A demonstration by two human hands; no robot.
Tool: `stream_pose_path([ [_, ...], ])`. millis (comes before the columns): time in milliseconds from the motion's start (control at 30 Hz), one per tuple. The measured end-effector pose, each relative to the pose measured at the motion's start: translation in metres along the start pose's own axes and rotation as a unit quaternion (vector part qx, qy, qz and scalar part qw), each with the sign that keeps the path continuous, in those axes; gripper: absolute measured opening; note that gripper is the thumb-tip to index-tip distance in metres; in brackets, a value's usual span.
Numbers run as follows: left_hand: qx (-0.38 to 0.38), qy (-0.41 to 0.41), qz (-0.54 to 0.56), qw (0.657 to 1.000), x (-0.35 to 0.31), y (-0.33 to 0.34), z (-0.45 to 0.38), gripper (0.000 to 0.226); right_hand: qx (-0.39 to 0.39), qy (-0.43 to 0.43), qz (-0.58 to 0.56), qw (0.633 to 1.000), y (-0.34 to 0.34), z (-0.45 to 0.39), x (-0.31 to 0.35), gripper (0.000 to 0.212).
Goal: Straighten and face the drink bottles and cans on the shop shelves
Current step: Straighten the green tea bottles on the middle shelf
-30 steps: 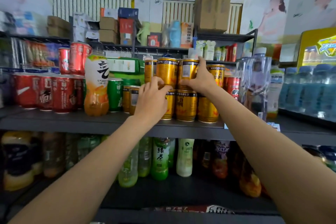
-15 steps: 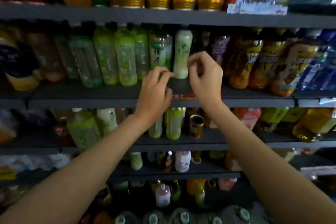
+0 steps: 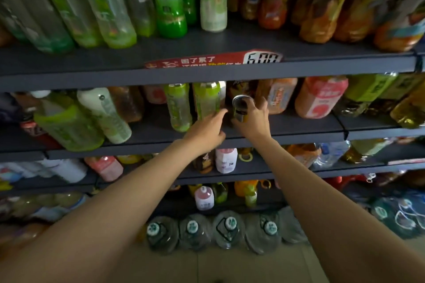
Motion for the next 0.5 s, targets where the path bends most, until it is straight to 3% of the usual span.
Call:
stream_pose_path([
  [167, -0.041, -0.002, 0.012, 0.999, 0.009, 0.01, -0.011, 0.057, -0.015, 0.02, -0.05, 0.998, 0.027, -0.033, -0.009, 0.056],
  [333, -0.036, -0.012, 0.044, 0.998, 0.016, 0.023, 0.002, 0.062, -0.046, 0.016, -0.085, 0.995, 0.01, -0.014, -0.001, 0.049],
  [433, -0.001, -0.004, 0.095, 0.995, 0.008, 0.019, 0.016, 0.082, -0.016, -0.03, -0.122, 0.992, -0.011, 0.022, 0.013, 0.046],
  [500, -0.025, 0.029, 0.162, 0.986, -0.006, 0.0, 0.033, 0.084, 0.016, -0.089, -0.125, 0.988, -0.038, 0.046, 0.035, 0.046],
])
Point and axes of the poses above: each hand's wrist, its own z-axis away from the middle knuckle, its own y-axis out of the palm, x = y × z, the point moved 6 cm from there along -z, towards the middle knuckle, and after that the axes turned 2 degrees about -x, right-handed, at the moved point
